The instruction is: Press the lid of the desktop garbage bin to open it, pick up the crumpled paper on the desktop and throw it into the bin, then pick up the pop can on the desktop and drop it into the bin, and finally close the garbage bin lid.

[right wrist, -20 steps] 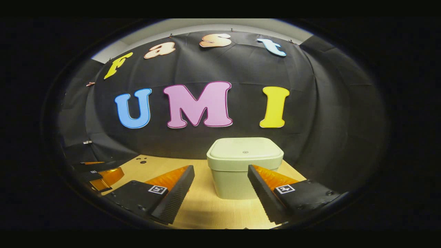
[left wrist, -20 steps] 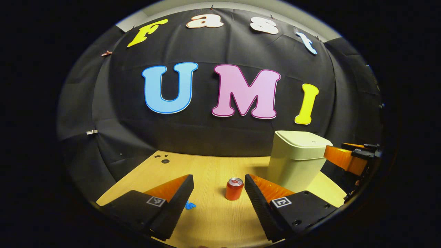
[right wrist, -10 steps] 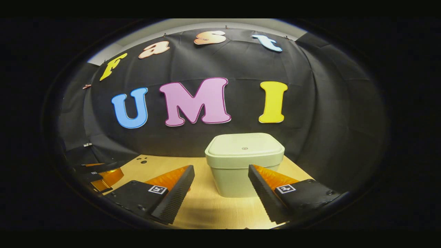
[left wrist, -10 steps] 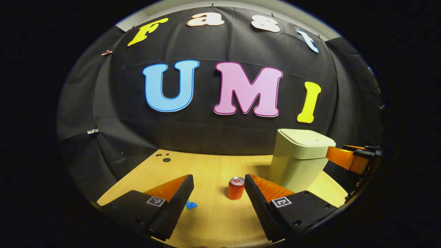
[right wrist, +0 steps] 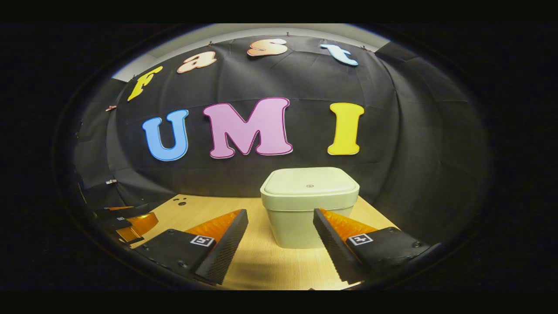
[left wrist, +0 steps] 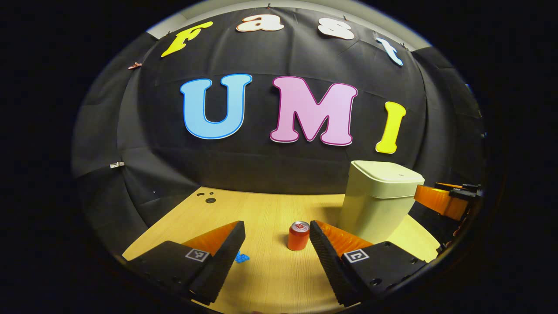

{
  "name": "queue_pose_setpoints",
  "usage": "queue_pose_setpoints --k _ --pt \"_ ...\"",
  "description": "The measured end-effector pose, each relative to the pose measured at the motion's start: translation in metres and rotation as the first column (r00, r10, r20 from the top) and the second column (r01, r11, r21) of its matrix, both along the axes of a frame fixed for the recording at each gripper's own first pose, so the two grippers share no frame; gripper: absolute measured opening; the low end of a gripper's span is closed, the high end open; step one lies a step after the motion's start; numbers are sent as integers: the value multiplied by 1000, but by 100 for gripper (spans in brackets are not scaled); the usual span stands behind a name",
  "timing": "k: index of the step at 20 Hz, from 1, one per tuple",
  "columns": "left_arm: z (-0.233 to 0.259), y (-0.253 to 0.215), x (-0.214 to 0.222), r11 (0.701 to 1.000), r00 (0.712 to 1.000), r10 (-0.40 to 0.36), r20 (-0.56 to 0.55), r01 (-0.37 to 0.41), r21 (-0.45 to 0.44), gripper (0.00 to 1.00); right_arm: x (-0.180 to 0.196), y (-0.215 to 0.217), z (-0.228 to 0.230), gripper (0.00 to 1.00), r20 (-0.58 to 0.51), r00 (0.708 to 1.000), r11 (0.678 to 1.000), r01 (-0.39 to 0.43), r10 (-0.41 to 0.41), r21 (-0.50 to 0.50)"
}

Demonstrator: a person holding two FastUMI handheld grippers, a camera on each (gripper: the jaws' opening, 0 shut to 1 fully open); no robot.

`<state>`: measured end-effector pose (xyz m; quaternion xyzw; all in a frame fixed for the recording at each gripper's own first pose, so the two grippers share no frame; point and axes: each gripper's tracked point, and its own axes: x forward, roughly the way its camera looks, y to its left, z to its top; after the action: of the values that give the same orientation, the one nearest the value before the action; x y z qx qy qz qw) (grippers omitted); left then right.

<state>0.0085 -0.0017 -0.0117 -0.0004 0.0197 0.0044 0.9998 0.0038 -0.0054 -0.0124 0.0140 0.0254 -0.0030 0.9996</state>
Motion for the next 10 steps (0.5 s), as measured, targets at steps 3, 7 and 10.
queue_pose_setpoints --k 3,7,10 --pt "0 0 0 1000 1000 1 6 -1 3 96 -5 -2 1 89 9 1000 1000 8 -8 -23" --pt "-1 -1 -2 1000 1000 3 6 -3 5 96 -8 0 0 72 10 1000 1000 0 1 -28" --pt "-1 -2 -3 1000 1000 3 4 -3 8 96 -11 2 -1 65 2 1000 999 -16 16 -33"
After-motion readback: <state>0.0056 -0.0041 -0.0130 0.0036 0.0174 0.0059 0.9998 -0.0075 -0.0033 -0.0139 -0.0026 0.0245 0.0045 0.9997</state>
